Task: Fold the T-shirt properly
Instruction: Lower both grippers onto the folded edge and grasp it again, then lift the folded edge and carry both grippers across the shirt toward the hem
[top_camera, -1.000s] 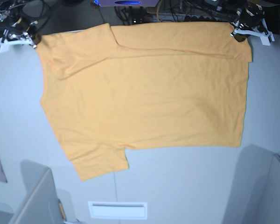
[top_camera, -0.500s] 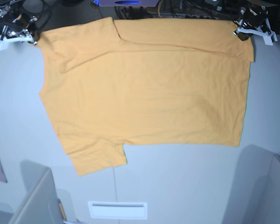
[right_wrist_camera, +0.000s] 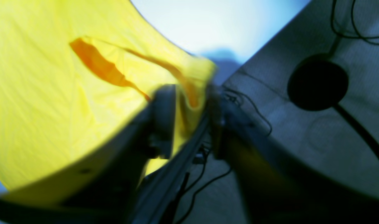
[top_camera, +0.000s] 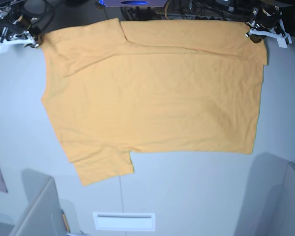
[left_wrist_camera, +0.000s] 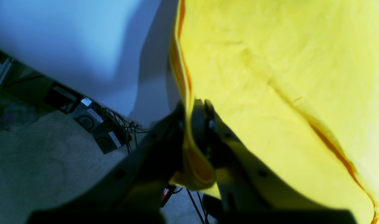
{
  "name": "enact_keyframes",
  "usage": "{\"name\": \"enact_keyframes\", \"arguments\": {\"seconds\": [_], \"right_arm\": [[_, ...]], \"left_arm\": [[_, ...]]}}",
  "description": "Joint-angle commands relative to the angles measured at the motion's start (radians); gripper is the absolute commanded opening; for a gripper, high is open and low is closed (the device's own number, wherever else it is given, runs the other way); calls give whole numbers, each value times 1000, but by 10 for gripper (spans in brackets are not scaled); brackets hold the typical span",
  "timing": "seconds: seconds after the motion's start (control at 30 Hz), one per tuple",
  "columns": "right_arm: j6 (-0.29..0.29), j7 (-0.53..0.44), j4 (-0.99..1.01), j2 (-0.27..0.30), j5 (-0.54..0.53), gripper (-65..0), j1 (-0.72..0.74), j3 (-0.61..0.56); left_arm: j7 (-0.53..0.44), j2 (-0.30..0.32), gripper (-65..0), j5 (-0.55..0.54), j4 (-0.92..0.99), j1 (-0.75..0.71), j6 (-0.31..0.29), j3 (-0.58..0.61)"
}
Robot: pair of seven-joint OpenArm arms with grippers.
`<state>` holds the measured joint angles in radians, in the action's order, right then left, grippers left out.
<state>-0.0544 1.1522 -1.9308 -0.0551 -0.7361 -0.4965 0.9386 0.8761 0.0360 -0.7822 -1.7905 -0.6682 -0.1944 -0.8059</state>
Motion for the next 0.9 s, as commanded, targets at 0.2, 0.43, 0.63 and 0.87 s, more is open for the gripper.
{"name": "enact_keyframes", "arguments": {"seconds": [0.2,0.43,0.63,0.87], "right_arm": [[-3,-10,-42,8,-10,-338,63,49],[0,-1,-34,39,-3,-336,232,36],[8,-39,60,45,6,-338,375,-132],[26,-179,356,65,238,-330,645,-316]], "left_arm": [[-16,6,-250,-7,-68,-12,-1,-33],[-15,0,-146,-6,-116,64,-1,-194],[-11,8,-151,-6,-118,195,0,-211],[117,37,-155,10,-111,344,2,-102]]}}
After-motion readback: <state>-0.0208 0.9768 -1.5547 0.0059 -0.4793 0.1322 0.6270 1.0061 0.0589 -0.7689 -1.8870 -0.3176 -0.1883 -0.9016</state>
